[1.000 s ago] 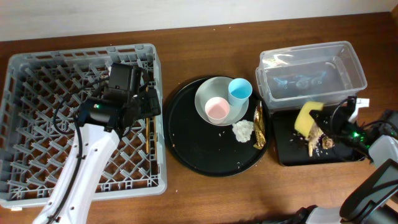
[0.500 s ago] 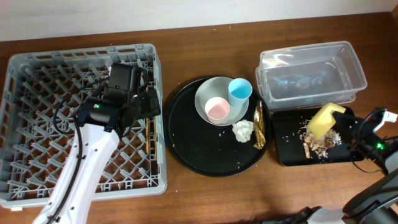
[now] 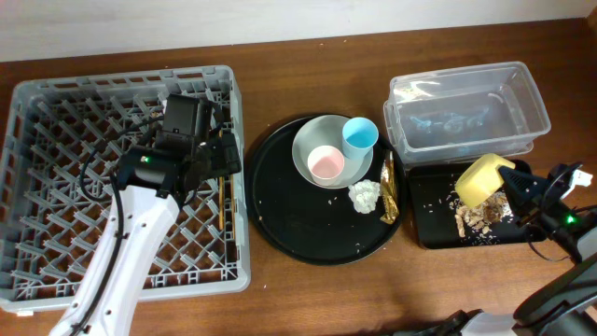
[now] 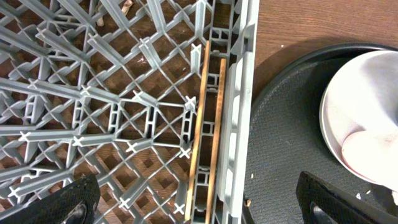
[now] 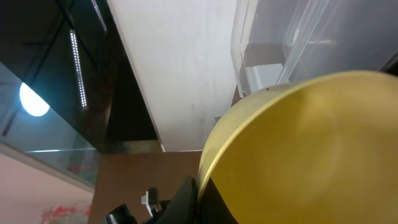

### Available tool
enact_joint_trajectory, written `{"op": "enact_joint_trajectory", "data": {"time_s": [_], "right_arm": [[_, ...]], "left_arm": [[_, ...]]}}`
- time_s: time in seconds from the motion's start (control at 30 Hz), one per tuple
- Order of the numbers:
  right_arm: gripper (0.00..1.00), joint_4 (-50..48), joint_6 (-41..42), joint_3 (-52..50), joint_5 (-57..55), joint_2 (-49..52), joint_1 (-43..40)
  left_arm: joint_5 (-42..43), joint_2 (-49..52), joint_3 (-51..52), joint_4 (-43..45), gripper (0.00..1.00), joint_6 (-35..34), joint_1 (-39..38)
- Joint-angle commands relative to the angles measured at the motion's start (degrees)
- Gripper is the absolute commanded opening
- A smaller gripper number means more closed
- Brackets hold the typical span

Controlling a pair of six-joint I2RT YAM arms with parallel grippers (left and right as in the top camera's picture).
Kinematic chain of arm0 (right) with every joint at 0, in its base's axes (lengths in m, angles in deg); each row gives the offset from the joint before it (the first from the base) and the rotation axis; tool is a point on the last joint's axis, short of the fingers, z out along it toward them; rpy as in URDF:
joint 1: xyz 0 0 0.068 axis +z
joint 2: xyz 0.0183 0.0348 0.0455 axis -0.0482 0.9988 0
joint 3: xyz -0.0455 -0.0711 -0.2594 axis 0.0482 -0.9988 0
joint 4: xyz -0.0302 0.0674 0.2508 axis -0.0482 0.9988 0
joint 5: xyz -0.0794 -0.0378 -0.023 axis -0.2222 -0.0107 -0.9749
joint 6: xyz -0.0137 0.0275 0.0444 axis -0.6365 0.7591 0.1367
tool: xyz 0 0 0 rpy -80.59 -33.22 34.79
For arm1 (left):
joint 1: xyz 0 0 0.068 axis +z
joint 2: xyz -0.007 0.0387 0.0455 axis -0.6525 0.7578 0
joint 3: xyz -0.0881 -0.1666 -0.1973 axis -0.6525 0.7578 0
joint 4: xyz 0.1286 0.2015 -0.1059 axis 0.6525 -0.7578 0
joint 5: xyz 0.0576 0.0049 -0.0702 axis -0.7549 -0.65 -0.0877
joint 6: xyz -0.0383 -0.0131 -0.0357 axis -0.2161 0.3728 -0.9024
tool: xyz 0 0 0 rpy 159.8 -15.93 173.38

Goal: Sort waste into correct bins and load items into the dishwasher rack
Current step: 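Return the empty yellow bowl to the black round tray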

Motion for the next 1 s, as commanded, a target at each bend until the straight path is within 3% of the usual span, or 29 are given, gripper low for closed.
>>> {"op": "enact_joint_trajectory", "data": {"time_s": [0.0,0.13,0.27,0.37,0.5,0.63,0.83,0.87,0.9,0.97], "right_arm": [[0.04,0.42,4.44,2.78,-5.7,-4.81,2.54],[0.04,10.54,4.31,10.51,-28.0,-16.79,19.39],[0.04,19.06,5.51,16.81,-58.9,-28.3,50.73],[0.04,20.17,6.08,16.79,-71.8,-27.15,75.25],[0.04,19.74,6.1,16.79,-79.43,-17.51,95.21],[0.04,16.68,6.08,16.81,-81.44,-6.01,102.53],[0.05,9.42,6.05,16.81,-81.44,4.35,103.56],[0.11,9.42,6.03,16.81,-81.44,4.35,103.56],[0.24,9.27,5.38,16.85,-81.42,4.09,103.56],[0.38,9.99,3.04,17.84,-81.42,2.89,103.54]], "left_arm": [[0.17,-0.02,-0.7,0.09,0.99,-0.17,-0.02],[0.2,-0.02,-0.7,0.09,0.99,-0.17,-0.02],[0.17,-0.02,-0.7,0.09,0.99,-0.17,-0.02],[0.2,-0.02,-0.7,0.09,0.99,-0.17,-0.02],[0.2,-0.02,-0.7,0.09,0.99,-0.17,-0.02],[0.2,-0.02,-0.7,0.09,0.99,-0.17,-0.02],[0.2,-0.02,-0.7,0.09,0.99,-0.17,-0.02],[0.17,-0.02,-0.7,0.09,0.99,-0.17,-0.02],[0.2,-0.02,-0.7,0.09,0.99,-0.17,-0.02],[0.2,-0.02,-0.7,0.09,0.99,-0.17,-0.02]]}}
